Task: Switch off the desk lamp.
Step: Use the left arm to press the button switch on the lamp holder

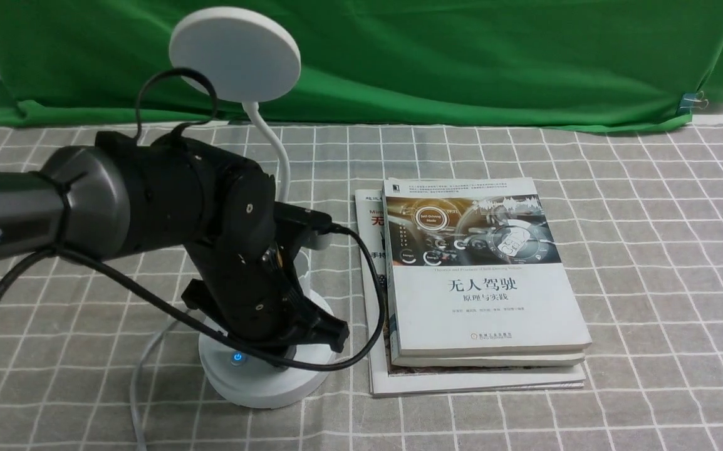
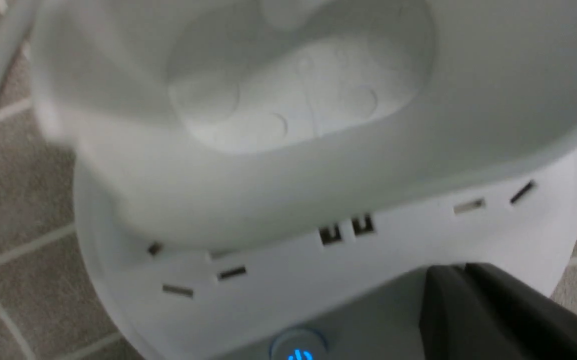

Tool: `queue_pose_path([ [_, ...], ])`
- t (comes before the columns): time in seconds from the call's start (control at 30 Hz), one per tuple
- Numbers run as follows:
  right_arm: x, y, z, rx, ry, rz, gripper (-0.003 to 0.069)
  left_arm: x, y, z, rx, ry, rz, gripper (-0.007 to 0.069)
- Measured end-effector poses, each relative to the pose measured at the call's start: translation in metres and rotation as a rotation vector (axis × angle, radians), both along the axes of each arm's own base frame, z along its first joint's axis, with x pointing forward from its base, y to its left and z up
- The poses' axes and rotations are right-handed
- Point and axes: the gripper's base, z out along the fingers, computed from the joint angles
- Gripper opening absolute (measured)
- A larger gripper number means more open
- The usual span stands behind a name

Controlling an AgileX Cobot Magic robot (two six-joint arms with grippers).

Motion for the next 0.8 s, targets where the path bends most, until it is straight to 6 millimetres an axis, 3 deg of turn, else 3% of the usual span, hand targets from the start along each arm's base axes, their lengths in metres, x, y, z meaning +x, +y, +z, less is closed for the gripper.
queue_pose_path([
  [0.27, 0.000, 0.000, 0.000, 0.000, 0.000, 0.000, 0.0035, -0.010, 0.005, 0.032, -0.042, -0.072, -0.001, 0.0001],
  [0.8, 0.000, 0.000, 0.000, 0.000, 0.000, 0.000, 0.0036, -0.006, 0.004, 0.033, -0.060, -0.108, 0.003, 0.0001],
])
